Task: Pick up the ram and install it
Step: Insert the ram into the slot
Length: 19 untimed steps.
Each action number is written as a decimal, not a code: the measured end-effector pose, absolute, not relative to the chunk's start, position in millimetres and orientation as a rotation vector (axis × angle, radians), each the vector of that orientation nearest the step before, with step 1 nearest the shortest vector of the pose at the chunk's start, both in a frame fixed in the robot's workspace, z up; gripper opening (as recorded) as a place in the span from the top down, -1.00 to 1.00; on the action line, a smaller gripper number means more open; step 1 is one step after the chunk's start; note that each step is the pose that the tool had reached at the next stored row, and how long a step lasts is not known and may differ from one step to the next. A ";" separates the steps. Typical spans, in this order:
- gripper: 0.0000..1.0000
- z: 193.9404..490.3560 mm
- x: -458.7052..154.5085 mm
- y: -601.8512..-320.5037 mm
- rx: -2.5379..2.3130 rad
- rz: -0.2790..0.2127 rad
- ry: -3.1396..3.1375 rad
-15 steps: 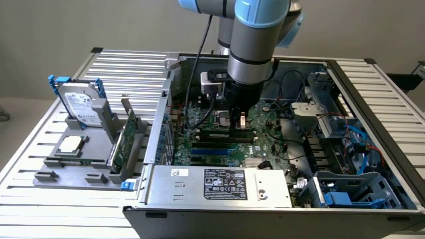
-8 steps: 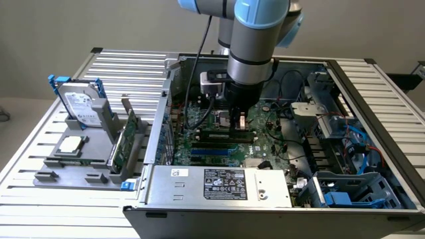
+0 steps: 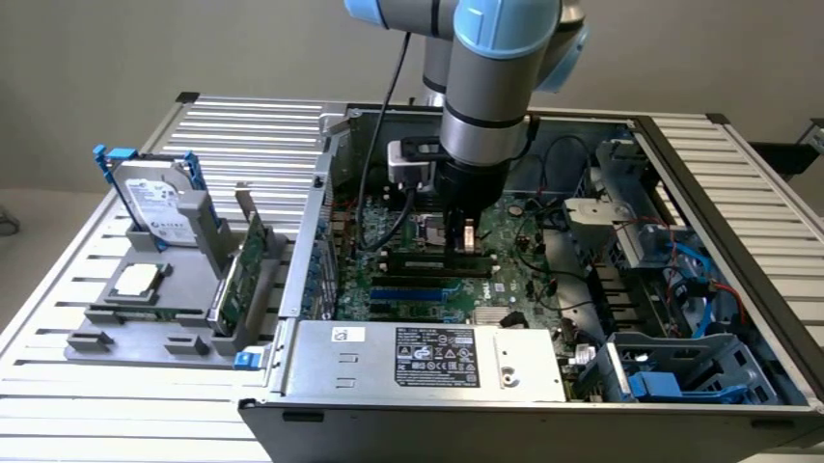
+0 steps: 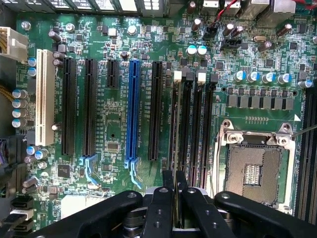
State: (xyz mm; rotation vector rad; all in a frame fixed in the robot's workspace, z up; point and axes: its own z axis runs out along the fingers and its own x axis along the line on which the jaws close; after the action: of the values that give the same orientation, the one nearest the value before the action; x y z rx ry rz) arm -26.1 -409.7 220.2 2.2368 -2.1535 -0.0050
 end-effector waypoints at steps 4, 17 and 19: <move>0.33 219.9 -26.1 -409.6 2.237 -0.005 -2.154; 0.10 245.3 -32.1 -409.1 2.238 -0.011 -2.155; 0.10 252.8 -32.9 -409.1 2.238 -0.011 -2.155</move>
State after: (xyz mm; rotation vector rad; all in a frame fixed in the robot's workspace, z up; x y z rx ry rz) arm -32.9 -409.1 252.8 2.2382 -2.1553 -0.0114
